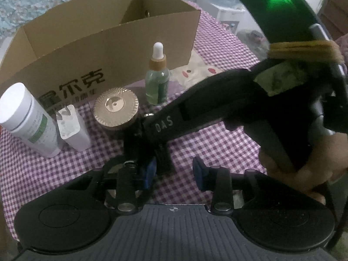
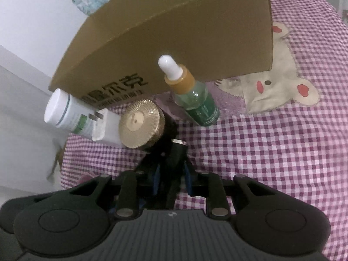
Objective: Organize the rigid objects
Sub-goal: 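Return the right tool to the table and grasp the black cylinder, then carry the black cylinder into the box and release it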
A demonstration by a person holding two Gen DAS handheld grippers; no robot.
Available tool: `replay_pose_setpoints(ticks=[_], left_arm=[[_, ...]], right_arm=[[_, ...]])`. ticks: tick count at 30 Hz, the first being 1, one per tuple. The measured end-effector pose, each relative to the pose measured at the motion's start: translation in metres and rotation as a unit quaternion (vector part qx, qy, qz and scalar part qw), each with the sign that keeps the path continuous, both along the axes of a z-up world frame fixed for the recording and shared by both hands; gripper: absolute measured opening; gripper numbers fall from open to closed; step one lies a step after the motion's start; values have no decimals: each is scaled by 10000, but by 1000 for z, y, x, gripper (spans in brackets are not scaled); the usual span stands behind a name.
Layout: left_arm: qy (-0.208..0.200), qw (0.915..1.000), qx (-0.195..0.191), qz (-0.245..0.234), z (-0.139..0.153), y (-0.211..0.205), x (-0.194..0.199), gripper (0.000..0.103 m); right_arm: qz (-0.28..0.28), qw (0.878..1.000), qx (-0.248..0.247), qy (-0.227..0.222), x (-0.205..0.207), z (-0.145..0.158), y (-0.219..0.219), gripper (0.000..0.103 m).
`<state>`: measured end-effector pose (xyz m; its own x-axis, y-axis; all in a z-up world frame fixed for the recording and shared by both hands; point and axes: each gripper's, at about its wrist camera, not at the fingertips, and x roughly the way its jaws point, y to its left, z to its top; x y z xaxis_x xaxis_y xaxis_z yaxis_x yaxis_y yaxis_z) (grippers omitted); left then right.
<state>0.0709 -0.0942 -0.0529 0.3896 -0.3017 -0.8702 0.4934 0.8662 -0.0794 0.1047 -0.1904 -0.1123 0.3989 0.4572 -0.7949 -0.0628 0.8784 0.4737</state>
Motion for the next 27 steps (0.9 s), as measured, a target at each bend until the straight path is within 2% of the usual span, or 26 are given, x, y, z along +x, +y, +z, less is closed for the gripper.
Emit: replay_pose_setpoints(ticks=[5,14,20,24,27], left_arm=[[92,10000,26,-17,-3,-2,3,37],[392,9989,-61,-249,-12,-23,13,38],[587,9980,-37,-237,-22,-33,22,38],[615,9978,99,-227,-26,-39,27,36],[604,9977,151,-255,-29,-42,29,31]], right_arm=[[-100,9999,-16,-9,-8,-1,-16,23],[-518,9970,527,237,-20,-9,-58,23],[-611,9943,824,305,-20,-11,-68,23],[-682,9921,1005,323,-20,-15,-70,23],[-725,9904,1124,338,-20,-17,-73,23]])
